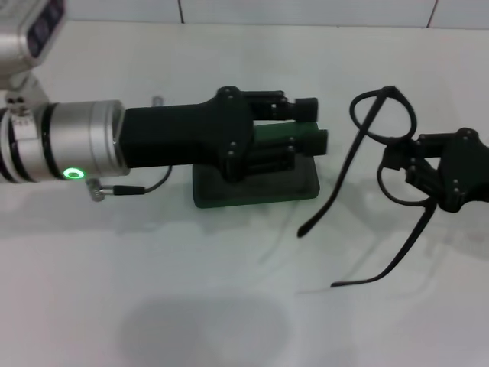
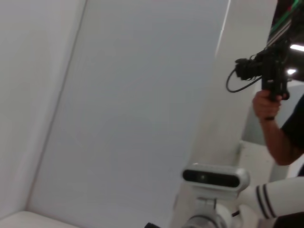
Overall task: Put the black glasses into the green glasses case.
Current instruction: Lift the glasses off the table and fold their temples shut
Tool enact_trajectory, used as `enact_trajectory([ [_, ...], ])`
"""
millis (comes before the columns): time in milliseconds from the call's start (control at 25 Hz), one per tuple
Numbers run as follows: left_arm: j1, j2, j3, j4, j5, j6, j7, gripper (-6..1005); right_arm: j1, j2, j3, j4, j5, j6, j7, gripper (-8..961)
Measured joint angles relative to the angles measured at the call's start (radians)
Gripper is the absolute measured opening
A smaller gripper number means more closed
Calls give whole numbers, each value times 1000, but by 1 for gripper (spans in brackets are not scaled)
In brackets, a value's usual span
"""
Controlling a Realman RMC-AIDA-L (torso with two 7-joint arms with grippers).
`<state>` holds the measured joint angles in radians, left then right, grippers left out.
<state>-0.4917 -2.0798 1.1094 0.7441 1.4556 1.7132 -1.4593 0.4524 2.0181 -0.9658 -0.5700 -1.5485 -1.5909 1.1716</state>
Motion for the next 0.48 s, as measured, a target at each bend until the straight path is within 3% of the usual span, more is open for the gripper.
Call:
enact_trajectory([
  [280,-42,-2,9,-69,5,73,-2,491,45,8,-8,83,8,-1,-24,109],
  [480,-50,-2,65,-74,7,83,-31,491,70,10,-21,127,33,-13,-71,109],
])
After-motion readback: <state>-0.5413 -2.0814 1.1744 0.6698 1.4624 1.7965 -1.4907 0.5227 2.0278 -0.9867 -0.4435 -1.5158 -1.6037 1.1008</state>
